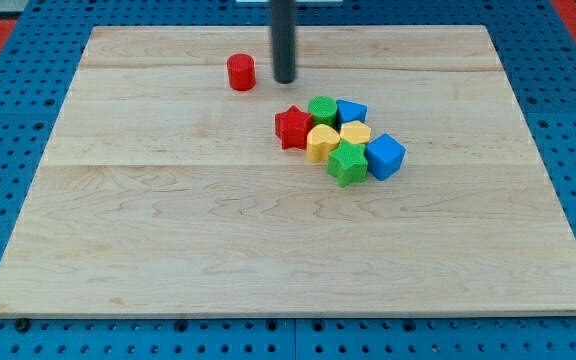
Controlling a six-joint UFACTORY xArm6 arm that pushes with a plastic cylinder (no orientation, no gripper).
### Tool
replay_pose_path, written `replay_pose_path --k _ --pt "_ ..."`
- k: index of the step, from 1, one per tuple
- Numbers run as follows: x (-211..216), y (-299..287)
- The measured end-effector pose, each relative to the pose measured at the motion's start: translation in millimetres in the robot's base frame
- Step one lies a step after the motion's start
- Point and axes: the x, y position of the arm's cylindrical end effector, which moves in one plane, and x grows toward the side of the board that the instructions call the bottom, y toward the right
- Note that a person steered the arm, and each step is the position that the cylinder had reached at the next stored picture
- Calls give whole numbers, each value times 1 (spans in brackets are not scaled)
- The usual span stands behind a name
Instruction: Move the blue triangle parallel to the right of the red circle
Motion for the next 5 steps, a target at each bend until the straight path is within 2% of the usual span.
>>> replay_pose_path --k 1,2,3,5 --pt "4 113" --pt "30 192" --pt "63 202" --pt "118 138"
